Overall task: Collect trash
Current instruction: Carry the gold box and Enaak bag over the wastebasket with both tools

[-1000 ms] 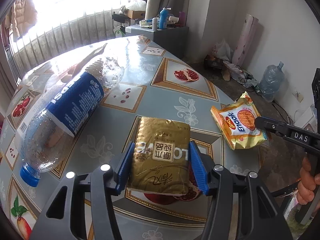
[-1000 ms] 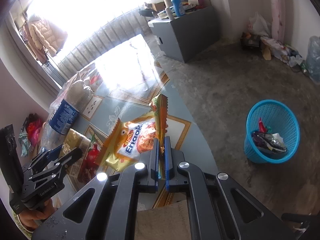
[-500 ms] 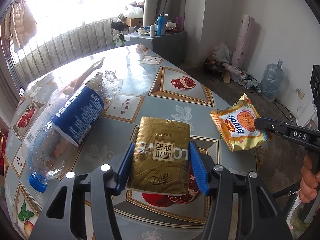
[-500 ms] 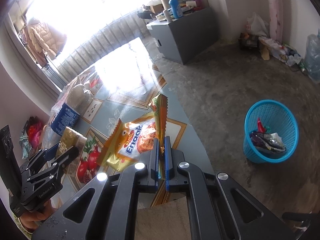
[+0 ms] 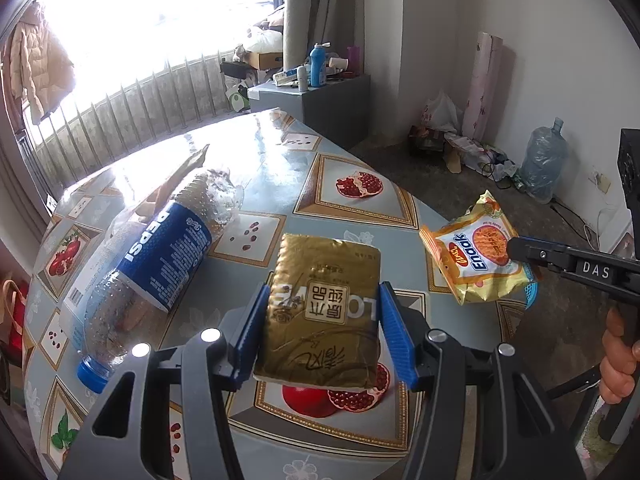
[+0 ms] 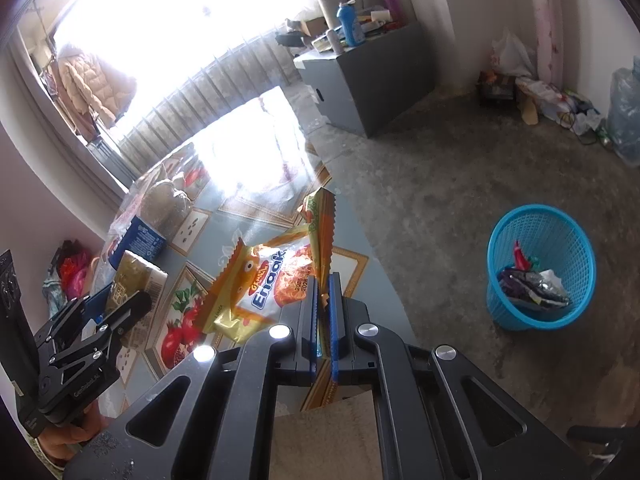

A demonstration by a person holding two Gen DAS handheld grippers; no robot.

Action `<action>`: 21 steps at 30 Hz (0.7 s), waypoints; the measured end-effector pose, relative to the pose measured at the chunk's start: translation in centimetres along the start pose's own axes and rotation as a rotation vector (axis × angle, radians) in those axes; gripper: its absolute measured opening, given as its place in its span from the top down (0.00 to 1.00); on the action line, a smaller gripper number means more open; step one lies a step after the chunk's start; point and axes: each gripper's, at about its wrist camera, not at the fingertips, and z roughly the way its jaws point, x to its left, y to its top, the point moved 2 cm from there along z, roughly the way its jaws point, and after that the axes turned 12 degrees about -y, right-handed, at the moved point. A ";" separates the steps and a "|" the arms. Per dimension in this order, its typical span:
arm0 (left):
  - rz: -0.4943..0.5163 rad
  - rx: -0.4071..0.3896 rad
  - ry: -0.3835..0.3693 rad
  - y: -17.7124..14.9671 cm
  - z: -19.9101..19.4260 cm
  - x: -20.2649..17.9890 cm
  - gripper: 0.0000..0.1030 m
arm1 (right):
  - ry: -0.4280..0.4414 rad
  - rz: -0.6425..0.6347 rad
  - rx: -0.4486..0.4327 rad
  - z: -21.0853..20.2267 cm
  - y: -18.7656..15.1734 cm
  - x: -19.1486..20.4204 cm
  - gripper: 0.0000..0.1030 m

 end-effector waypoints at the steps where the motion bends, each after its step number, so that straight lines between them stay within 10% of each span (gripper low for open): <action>1: 0.003 -0.004 -0.004 0.2 -0.1 -0.2 0.48 | 0.001 0.004 -0.006 -0.2 0.1 -0.3 0.97; 21: 0.237 0.016 -0.296 6.9 4.6 -13.2 0.48 | -0.290 0.387 -0.148 -5.3 0.2 -19.0 0.97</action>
